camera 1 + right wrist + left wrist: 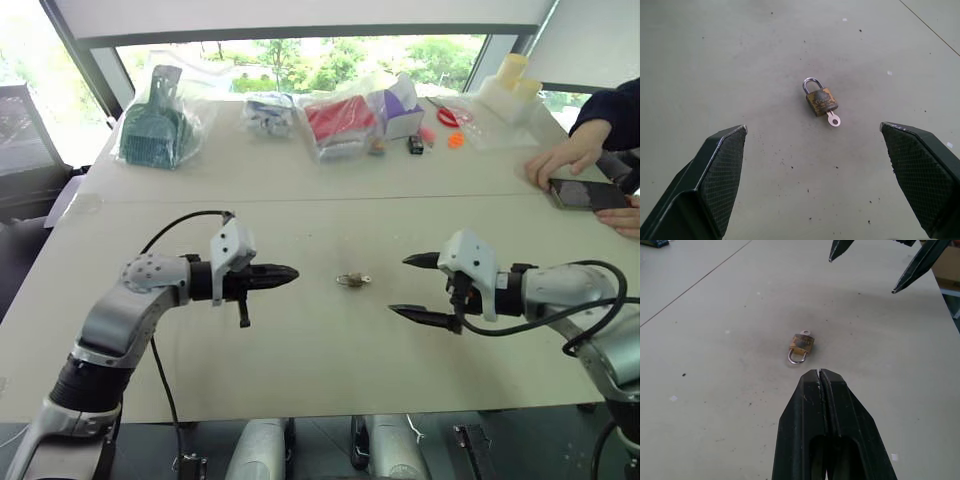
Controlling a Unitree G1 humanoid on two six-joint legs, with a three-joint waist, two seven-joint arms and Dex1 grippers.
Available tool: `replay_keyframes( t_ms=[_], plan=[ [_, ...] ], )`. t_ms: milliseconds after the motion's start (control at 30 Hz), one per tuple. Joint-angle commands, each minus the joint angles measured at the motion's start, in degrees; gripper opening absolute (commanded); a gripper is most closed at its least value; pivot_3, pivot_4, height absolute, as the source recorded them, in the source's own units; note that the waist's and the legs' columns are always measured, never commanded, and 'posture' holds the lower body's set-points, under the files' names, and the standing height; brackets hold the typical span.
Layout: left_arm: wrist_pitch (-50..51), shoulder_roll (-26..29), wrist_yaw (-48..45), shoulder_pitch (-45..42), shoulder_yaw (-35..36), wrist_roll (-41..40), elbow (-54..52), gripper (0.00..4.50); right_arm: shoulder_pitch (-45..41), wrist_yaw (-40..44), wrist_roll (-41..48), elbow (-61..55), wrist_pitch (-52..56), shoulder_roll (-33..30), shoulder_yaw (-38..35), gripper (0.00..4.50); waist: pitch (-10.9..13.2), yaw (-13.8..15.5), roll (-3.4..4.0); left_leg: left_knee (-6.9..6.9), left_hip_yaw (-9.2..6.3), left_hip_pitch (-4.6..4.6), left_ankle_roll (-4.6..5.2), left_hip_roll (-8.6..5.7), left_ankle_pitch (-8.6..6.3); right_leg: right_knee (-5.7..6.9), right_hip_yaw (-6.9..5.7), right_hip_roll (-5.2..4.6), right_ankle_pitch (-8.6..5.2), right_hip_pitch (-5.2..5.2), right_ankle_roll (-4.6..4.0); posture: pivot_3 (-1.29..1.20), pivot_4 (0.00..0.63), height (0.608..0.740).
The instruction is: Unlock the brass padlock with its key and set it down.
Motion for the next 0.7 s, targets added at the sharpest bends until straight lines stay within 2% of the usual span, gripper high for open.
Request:
replay_keyframes(
  t_ms=[33,700],
  plan=[
    [-1.5,0.3,0.0,-0.9,0.2,0.8,-0.1,0.00,0.0,-0.5,-0.7,-1.8,-1.4,-0.5,-1.0,4.43,0.0,0.0,0.00,0.00,0.00,0.00,0.00,0.00,0.00,0.00,0.00,0.00,0.00,0.00,0.00,0.00,0.150,0.740],
    [-3.8,-2.4,0.5,-2.8,-1.7,3.3,2.1,0.00,-0.4,-2.0,-4.0,-1.0,-3.4,0.6,0.8,4.43,0.0,0.0,0.00,0.01,0.01,0.00,0.00,-0.01,0.00,0.02,0.00,0.01,0.01,0.00,0.02,0.00,0.150,0.740]
  ],
)
